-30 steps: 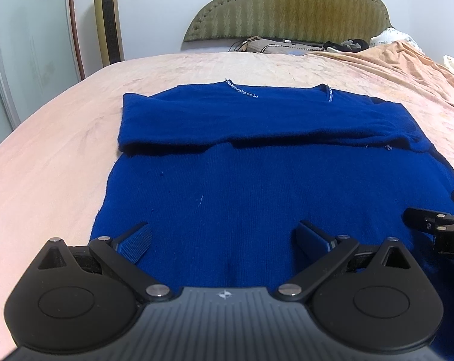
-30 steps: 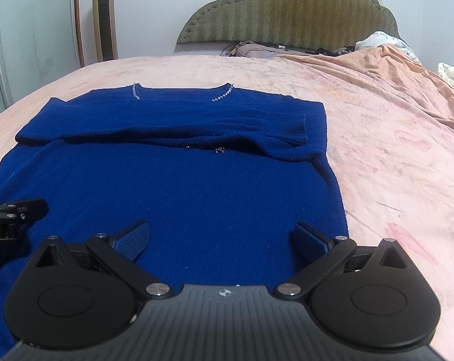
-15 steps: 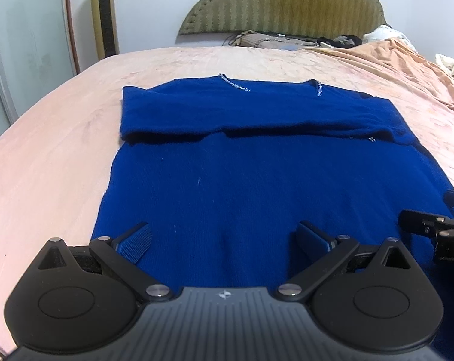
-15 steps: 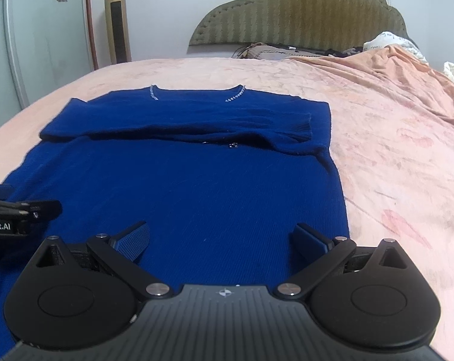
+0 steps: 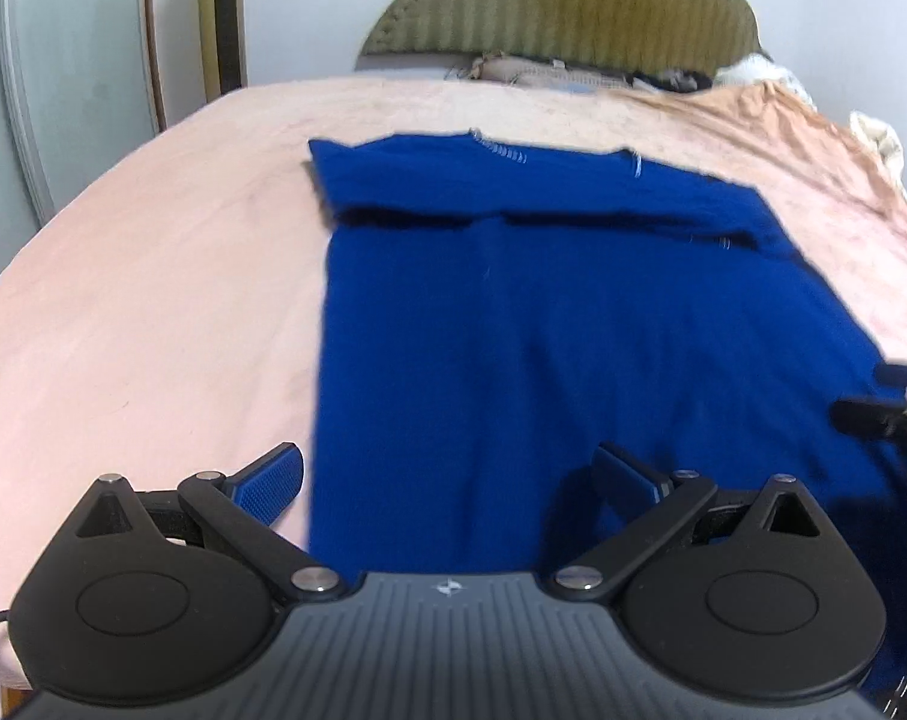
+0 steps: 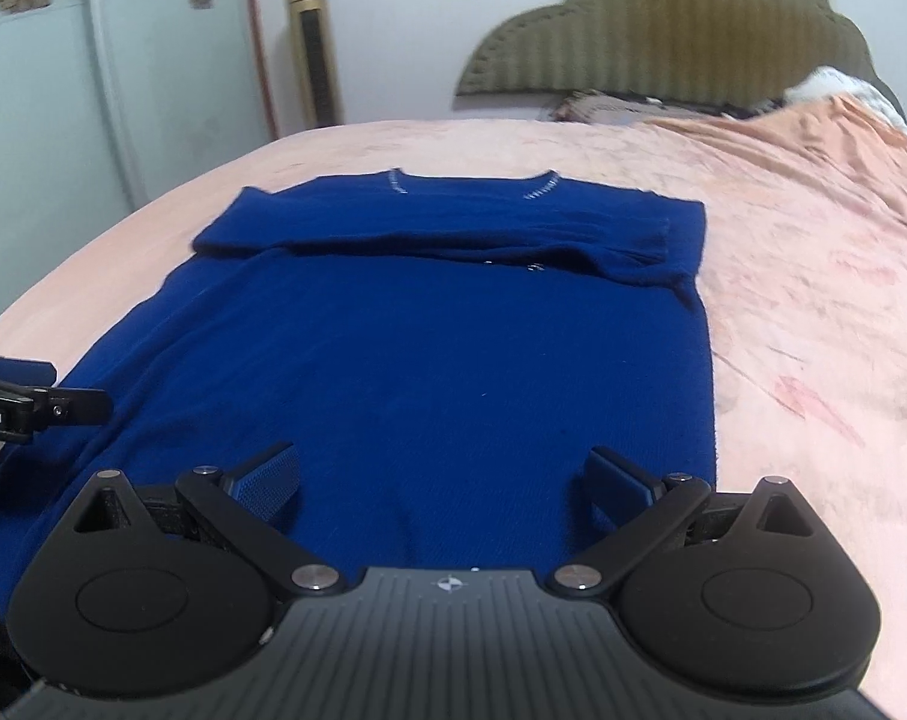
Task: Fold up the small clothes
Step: 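Lower both grippers onto the sweater hem and close them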
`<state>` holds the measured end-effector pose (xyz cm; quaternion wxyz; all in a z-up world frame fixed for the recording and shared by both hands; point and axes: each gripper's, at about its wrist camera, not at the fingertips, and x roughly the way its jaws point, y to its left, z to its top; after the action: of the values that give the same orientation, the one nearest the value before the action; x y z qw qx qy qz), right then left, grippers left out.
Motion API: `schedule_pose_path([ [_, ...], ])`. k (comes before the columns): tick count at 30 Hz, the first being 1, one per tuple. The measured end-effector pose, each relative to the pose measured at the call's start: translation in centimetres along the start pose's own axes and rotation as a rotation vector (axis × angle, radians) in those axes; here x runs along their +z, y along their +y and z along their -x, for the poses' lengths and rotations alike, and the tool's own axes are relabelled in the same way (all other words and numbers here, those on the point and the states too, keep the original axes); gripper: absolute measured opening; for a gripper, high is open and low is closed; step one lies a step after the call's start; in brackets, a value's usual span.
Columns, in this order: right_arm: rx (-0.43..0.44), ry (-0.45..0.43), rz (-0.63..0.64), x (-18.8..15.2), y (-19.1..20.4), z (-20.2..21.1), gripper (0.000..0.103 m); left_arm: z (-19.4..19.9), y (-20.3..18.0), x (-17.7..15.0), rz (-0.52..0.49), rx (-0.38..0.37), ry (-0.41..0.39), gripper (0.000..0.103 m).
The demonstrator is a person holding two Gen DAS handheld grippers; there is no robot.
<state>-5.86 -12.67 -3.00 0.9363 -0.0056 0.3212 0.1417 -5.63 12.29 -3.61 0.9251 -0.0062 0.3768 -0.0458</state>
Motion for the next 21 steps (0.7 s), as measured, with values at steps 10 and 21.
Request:
schedule_pose_path([
  [10,0.003,0.049,-0.092,-1.2,-3.4,2.5,0.100,2.2,4.2,-1.8,0.047,-0.118,0.065,0.103],
  [21,0.069,0.154,-0.160,-3.9,-6.9,5.1,0.092,2.5,3.3,-2.2,0.051,-0.243,0.103,0.103],
])
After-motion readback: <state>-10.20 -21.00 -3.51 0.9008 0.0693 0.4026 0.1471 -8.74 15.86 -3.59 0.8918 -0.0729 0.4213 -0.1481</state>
